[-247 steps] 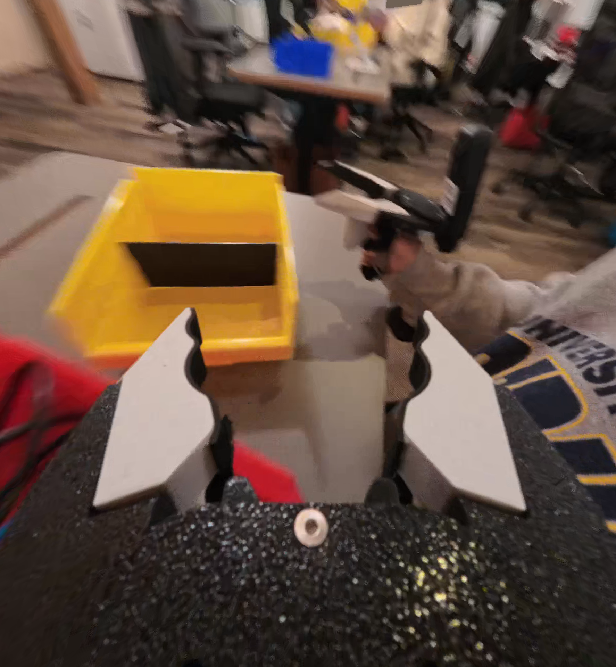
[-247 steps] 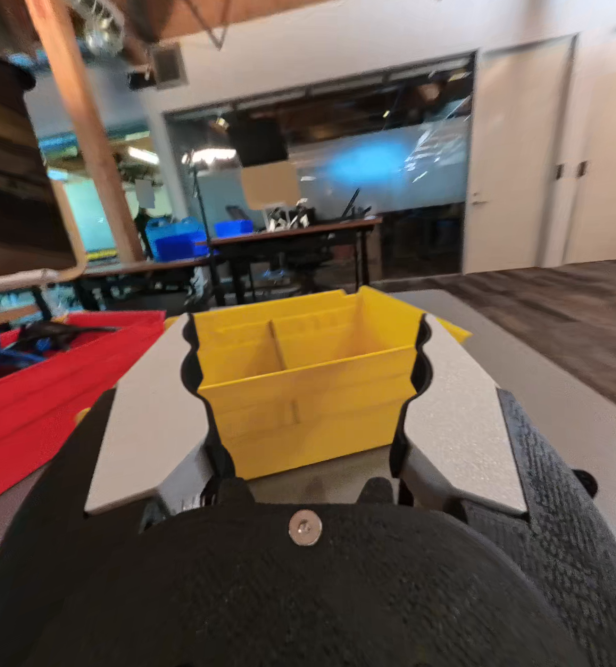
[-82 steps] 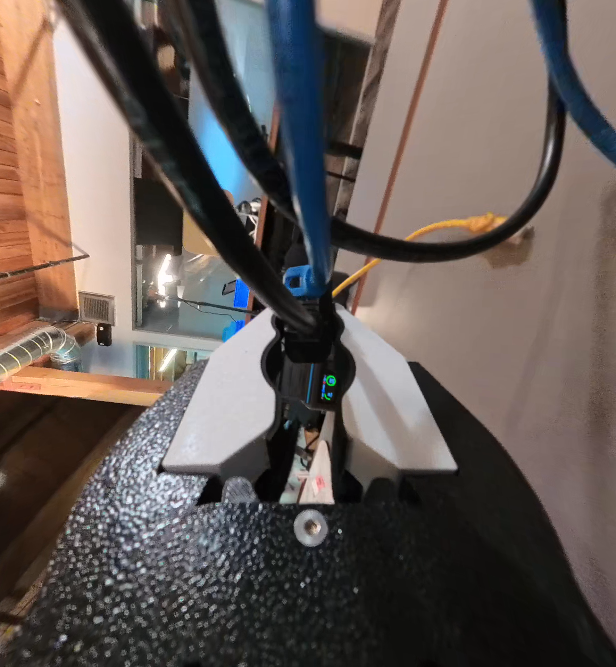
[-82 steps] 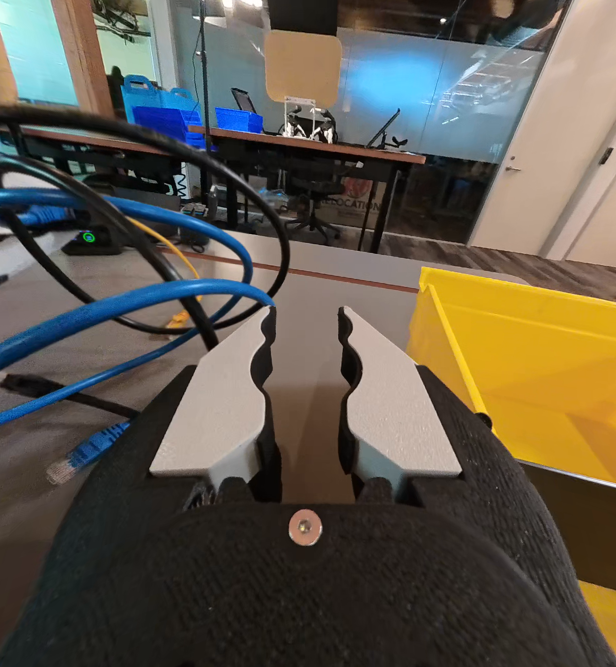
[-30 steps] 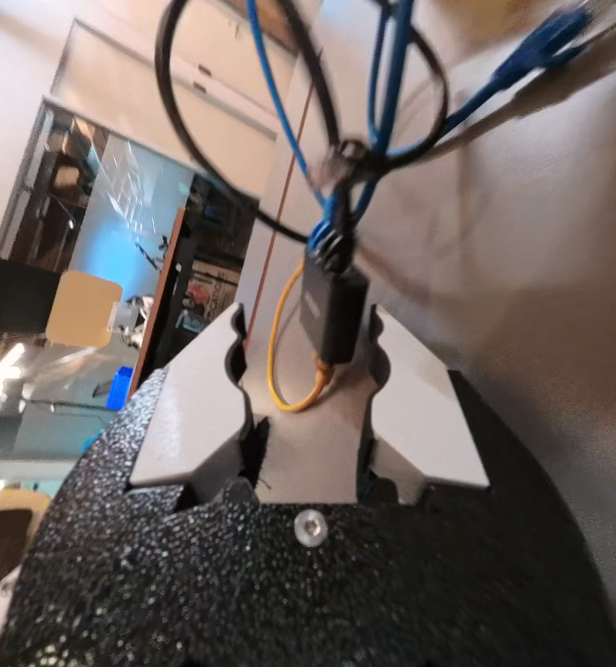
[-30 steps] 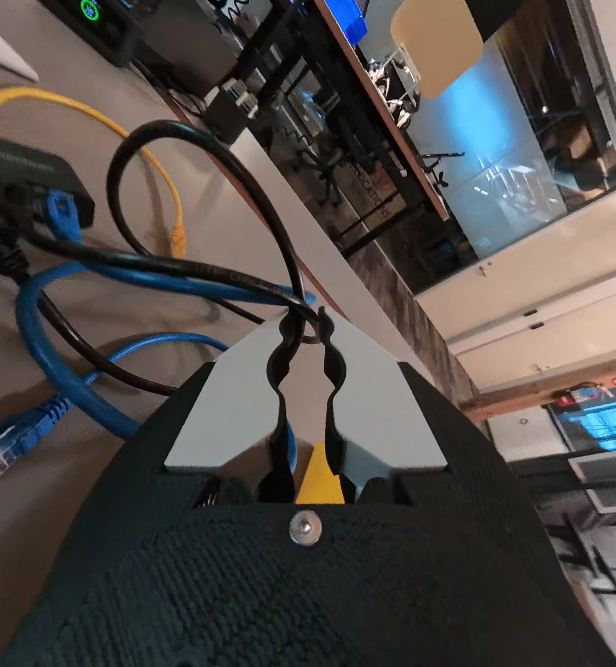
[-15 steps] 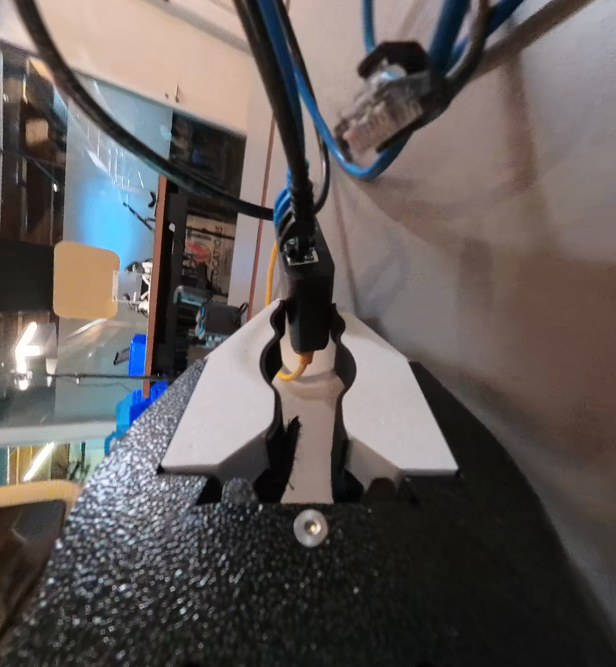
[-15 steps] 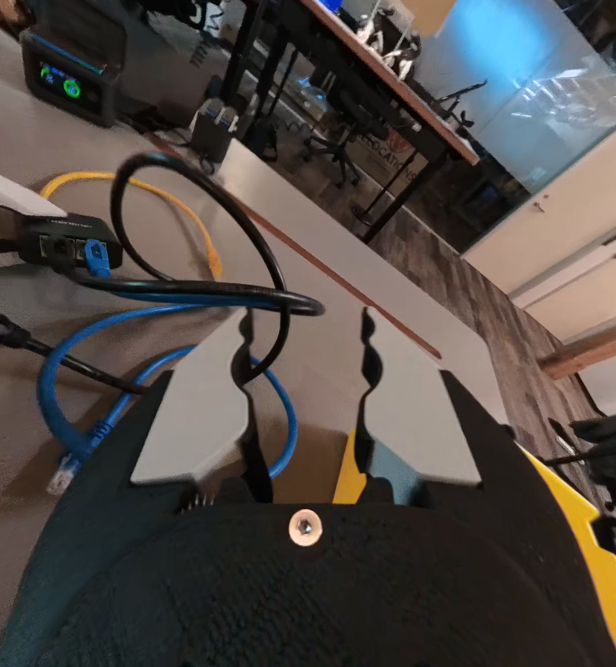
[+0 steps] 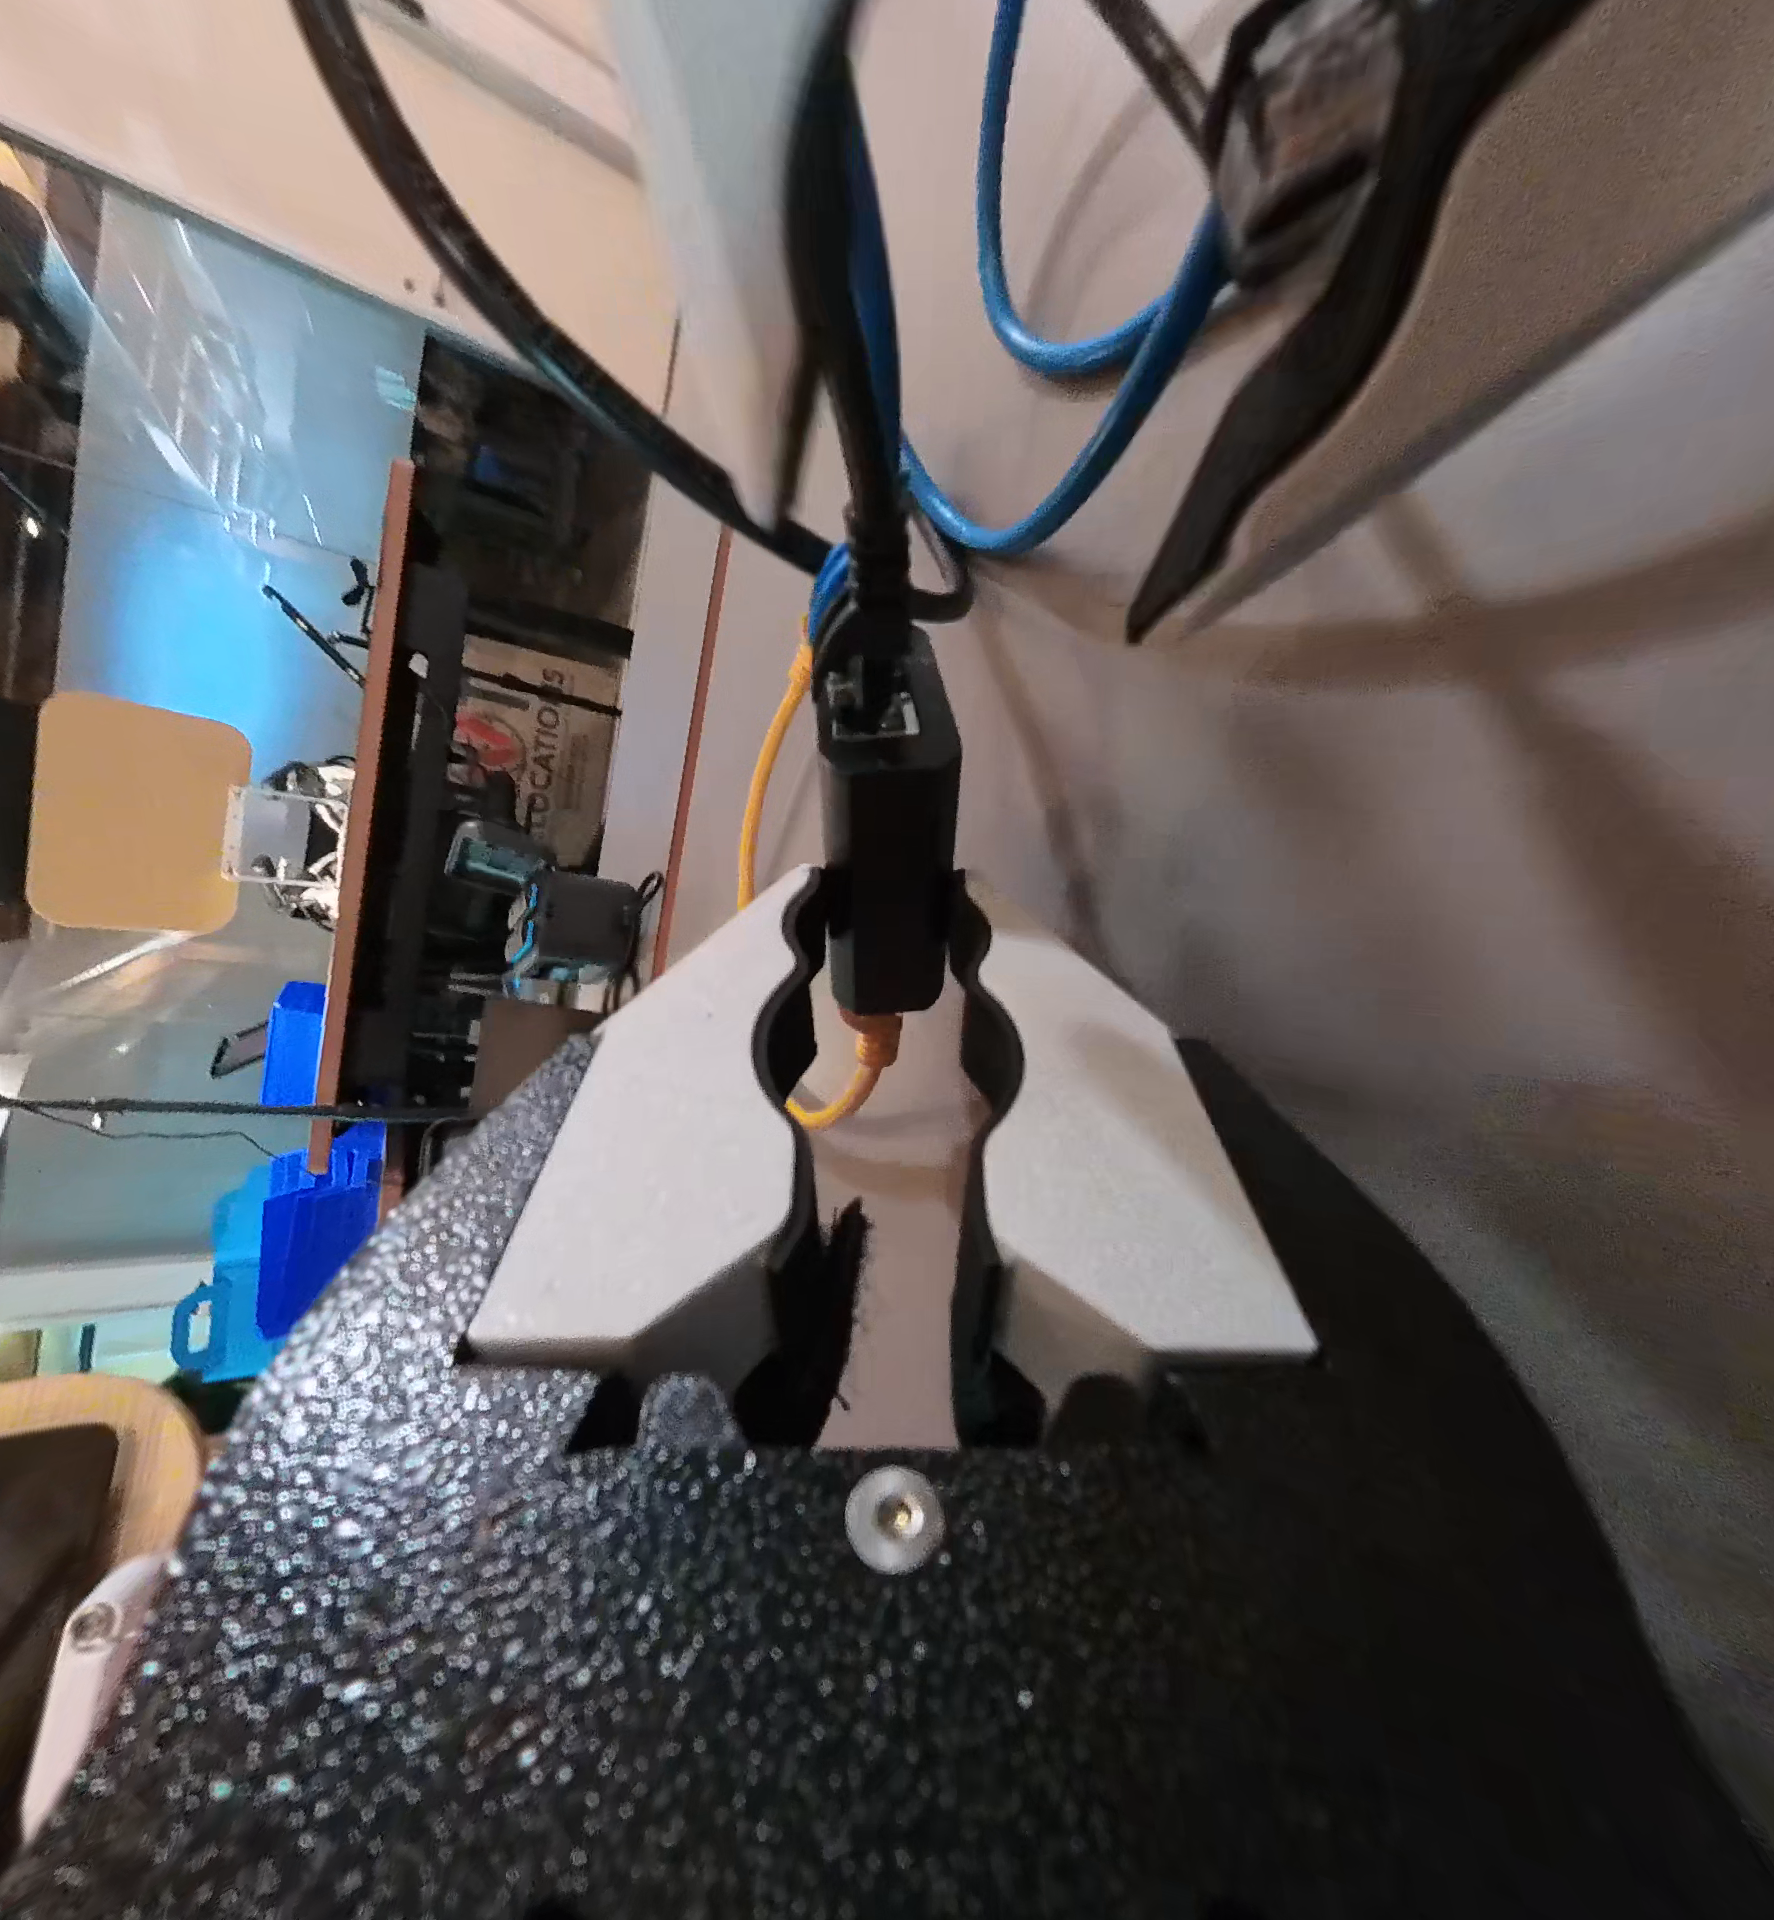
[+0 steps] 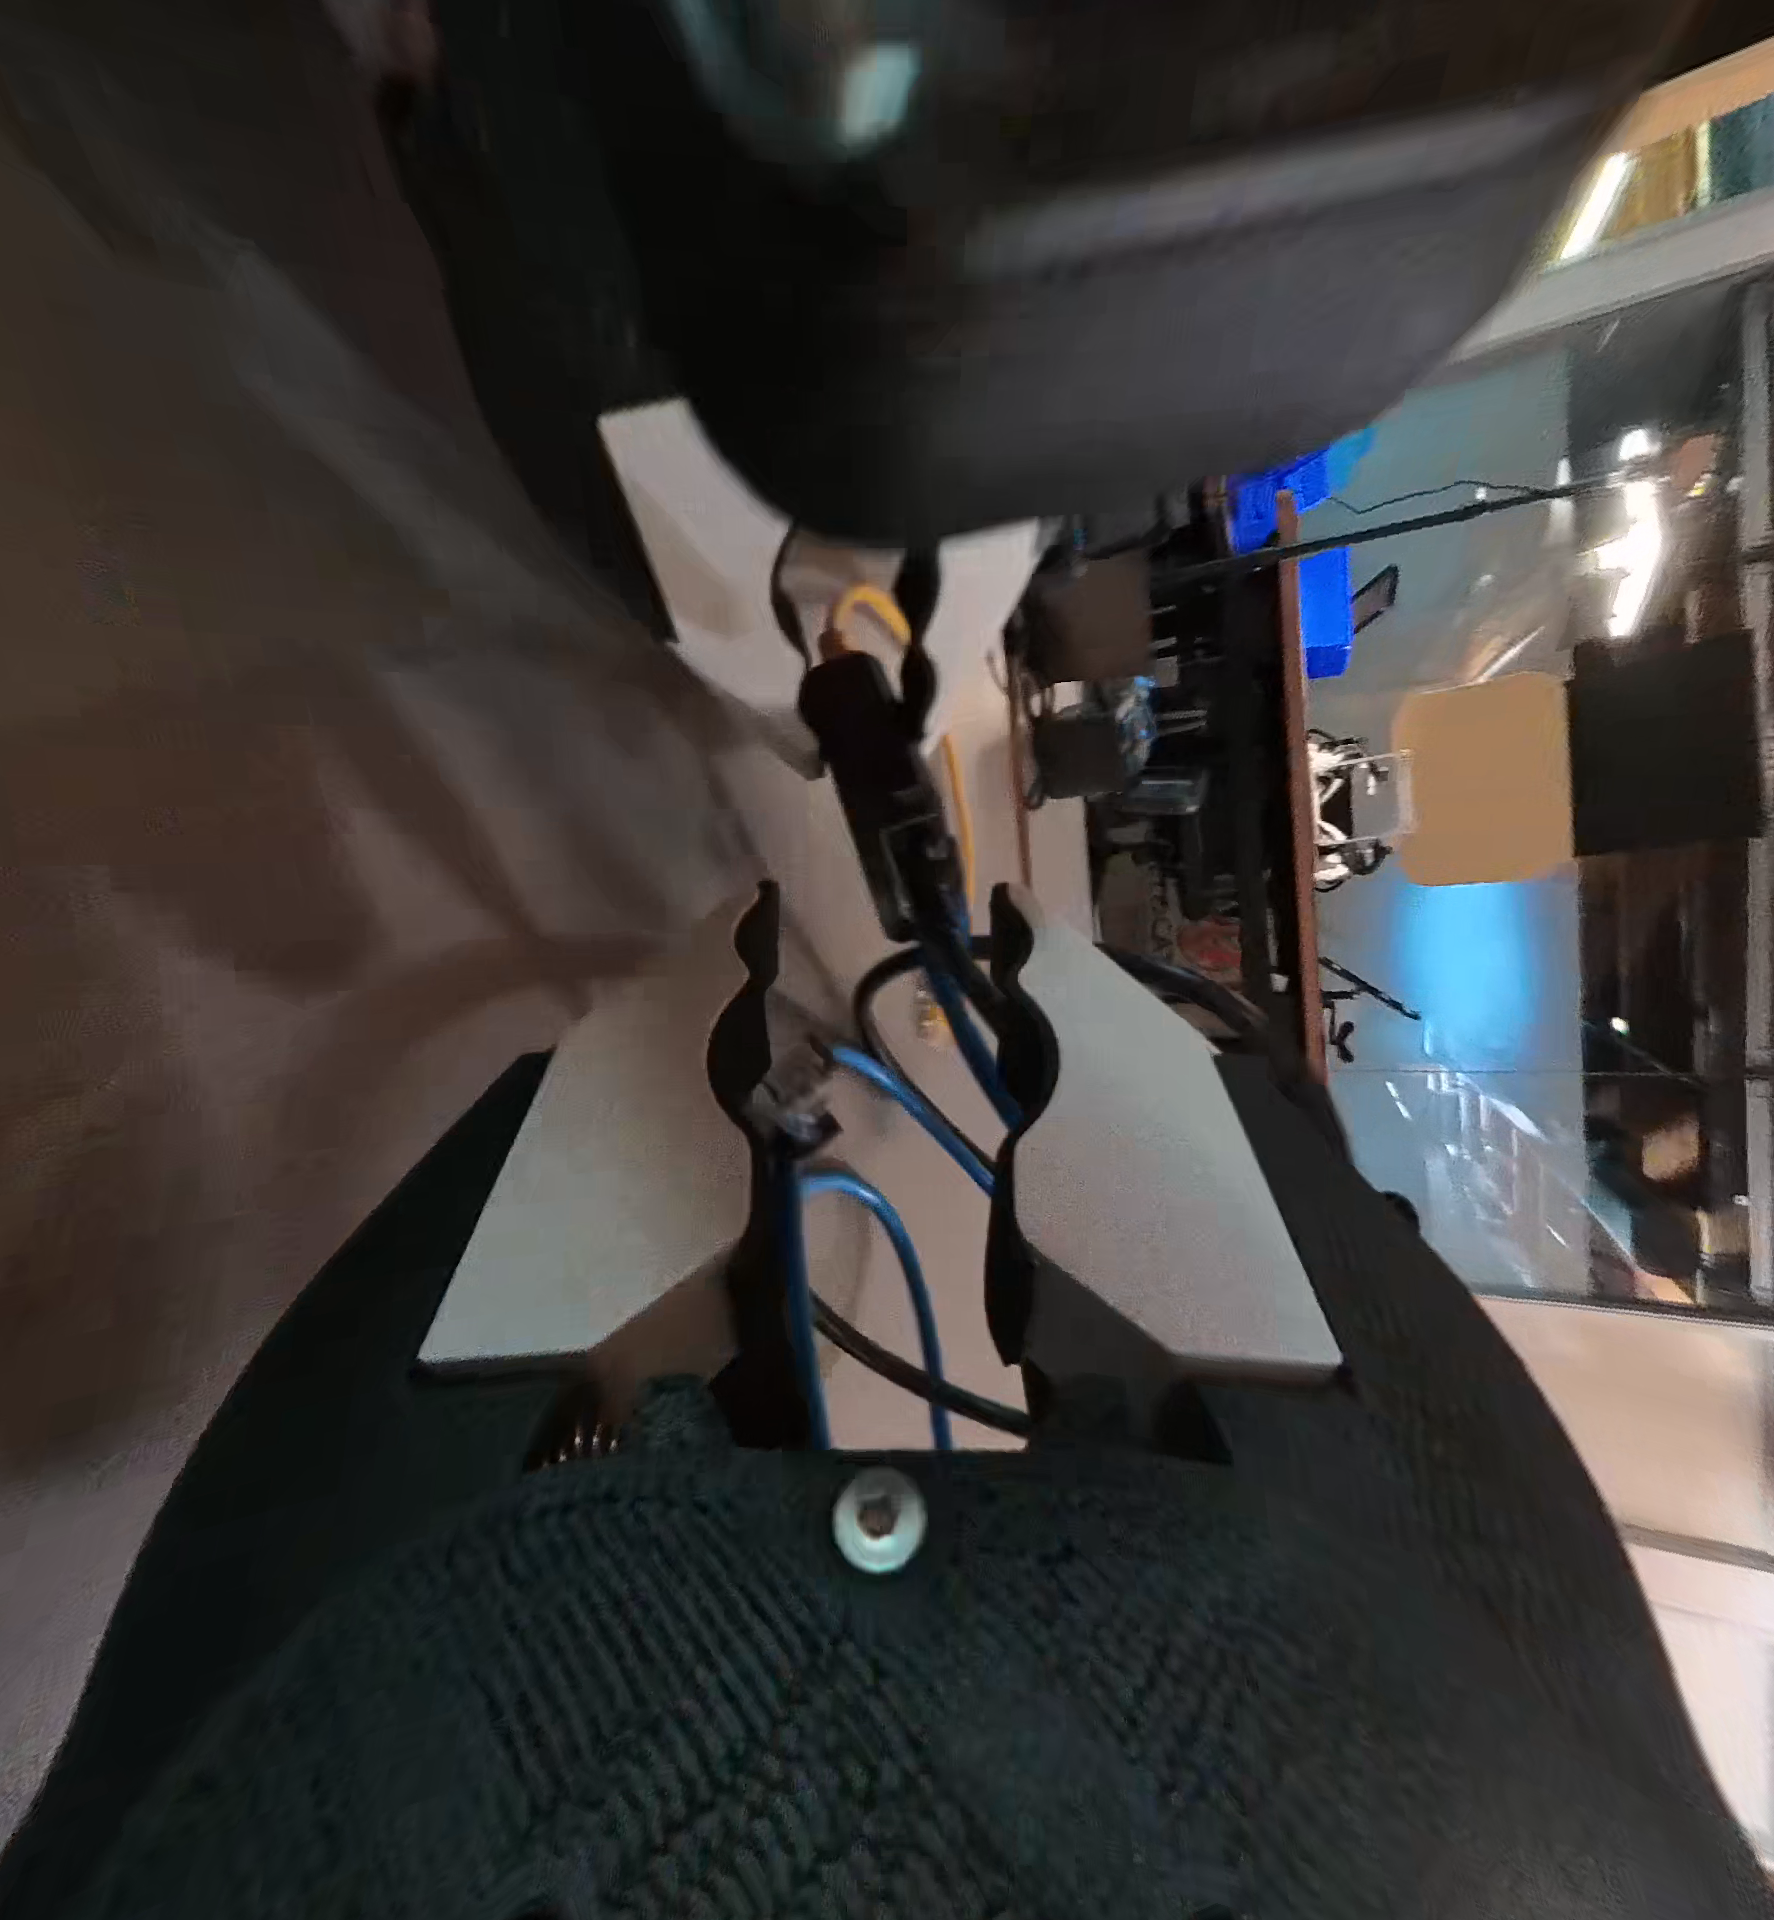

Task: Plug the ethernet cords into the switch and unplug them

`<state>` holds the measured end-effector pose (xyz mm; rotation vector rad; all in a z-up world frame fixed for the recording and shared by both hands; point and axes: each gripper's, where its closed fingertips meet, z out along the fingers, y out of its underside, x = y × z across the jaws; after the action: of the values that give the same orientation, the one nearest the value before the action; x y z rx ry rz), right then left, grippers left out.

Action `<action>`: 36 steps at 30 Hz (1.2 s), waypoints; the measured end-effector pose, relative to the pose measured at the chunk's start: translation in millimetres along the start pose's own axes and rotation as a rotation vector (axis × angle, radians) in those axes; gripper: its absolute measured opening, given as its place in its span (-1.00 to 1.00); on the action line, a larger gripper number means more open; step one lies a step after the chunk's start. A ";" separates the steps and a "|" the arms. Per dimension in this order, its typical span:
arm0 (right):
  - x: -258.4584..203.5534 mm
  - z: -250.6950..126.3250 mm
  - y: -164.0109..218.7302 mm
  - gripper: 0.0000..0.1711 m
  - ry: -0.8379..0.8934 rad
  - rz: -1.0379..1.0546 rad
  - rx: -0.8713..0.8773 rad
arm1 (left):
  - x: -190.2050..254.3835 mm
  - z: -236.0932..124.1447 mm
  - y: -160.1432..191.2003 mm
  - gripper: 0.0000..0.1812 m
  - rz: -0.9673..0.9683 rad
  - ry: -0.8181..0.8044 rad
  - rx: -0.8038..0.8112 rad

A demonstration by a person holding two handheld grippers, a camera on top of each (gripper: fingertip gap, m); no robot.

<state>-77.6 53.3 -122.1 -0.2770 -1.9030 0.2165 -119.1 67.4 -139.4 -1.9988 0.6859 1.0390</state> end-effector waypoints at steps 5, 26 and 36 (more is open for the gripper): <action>-3.3 13.0 4.8 -0.71 0.104 -0.065 -0.028 | 6.2 -10.5 -0.8 -0.76 0.052 -0.021 0.014; -18.6 -15.5 -20.2 -0.86 -0.031 0.334 0.299 | 23.5 -22.1 -28.6 -0.51 0.134 -0.010 0.153; -13.6 -23.1 -24.8 -0.80 0.117 0.162 0.258 | 32.7 -23.7 -11.1 -0.74 0.172 0.029 0.098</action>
<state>-53.6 25.9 -119.5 -0.2634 -1.7158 0.5387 -83.6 50.7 -153.9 -1.8998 0.9207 1.0565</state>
